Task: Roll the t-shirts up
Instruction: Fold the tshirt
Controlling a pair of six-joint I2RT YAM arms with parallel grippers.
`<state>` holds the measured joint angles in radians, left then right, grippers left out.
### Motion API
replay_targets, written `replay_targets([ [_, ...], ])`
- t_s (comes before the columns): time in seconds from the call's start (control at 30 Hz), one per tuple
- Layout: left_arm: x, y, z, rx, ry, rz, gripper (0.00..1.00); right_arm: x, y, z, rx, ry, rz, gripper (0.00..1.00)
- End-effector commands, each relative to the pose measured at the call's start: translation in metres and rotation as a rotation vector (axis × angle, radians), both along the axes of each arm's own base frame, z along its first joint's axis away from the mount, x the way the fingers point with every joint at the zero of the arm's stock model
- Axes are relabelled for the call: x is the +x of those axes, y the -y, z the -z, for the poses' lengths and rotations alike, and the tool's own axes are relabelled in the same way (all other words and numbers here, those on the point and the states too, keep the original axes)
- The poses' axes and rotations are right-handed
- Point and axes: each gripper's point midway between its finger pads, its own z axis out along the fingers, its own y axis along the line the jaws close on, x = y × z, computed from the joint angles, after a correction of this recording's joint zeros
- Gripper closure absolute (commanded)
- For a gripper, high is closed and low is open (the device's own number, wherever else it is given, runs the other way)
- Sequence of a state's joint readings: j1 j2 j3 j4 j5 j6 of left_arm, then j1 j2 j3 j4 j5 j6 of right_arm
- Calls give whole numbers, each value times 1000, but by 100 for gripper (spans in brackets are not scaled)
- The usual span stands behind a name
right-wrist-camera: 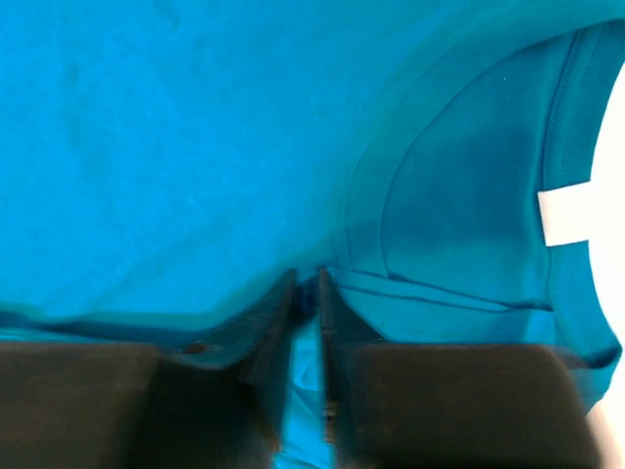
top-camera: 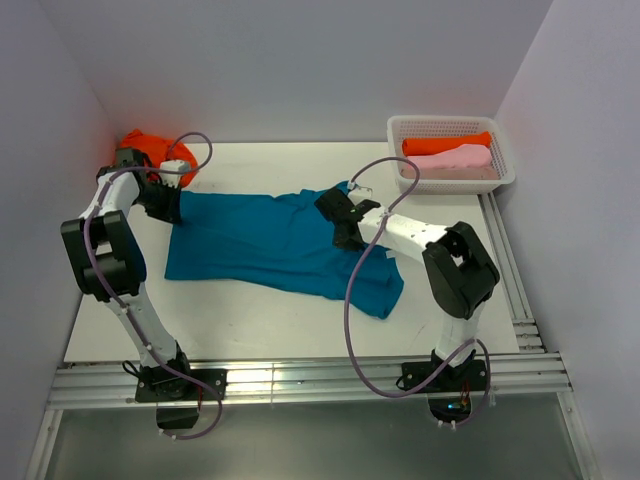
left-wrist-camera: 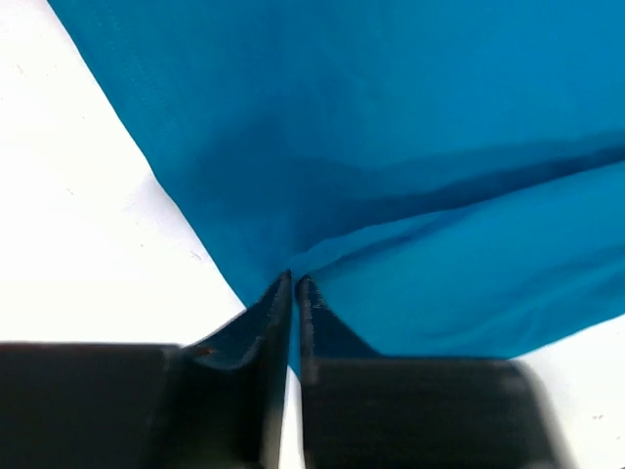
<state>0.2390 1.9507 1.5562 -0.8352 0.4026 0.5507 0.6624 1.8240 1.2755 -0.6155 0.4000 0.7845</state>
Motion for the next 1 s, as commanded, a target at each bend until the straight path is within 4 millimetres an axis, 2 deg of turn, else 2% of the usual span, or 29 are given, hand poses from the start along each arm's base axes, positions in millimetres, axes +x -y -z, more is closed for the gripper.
replay_targets([
  [0.0,17,-5,-7,-5,58,-29,85,15,4,-12,-16,56,22,74],
  [0.03,20,-4,-8,-3,67,-29,75,15,5,-15,-18,60,29,63],
  [0.13,23,-3,-12,-9,86,-25,63,10,17,-28,-28,85,67,52],
  [0.17,25,-4,-15,-6,98,-26,57,4,23,-28,-39,76,77,52],
  [0.2,27,-5,-19,-4,109,-24,55,0,27,-40,-21,98,95,51],
  [0.23,28,-5,-23,-4,119,-22,53,-3,32,-43,-20,103,109,50],
  [0.27,29,-6,-26,-2,127,-23,51,-14,43,-38,-33,82,134,50],
  [0.3,32,-8,-32,1,140,-23,50,-20,49,-47,-13,99,152,48],
  [0.33,33,-9,-35,-3,147,-21,48,-27,54,-48,-8,96,167,48],
  [0.37,31,-8,-38,-13,143,-18,47,-40,65,-37,-12,72,196,48],
  [0.4,34,-10,-44,-13,157,-16,46,-47,68,-43,19,89,205,47],
  [0.43,34,-13,-47,-13,162,-19,45,-53,71,-41,35,86,216,46],
  [0.47,33,-14,-49,-17,164,-16,43,-66,79,-27,33,57,224,46],
  [0.53,30,-19,-55,-17,163,-13,42,-75,85,-27,90,73,256,45],
  [0.57,28,-19,-56,-20,162,-8,42,-84,87,-14,112,52,261,45],
  [0.6,24,-18,-58,-24,157,1,42,-86,89,-17,146,68,273,44],
  [0.63,22,-19,-58,-27,156,2,42,-90,92,-7,164,69,278,44],
  [0.7,14,-16,-59,-30,154,19,42,-90,91,-5,232,76,283,44],
  [0.83,4,-13,-62,-28,160,35,42,-80,94,0,324,116,304,43],
  [0.97,-1,-12,-62,-32,153,37,43,-72,97,-5,375,145,316,43],
])
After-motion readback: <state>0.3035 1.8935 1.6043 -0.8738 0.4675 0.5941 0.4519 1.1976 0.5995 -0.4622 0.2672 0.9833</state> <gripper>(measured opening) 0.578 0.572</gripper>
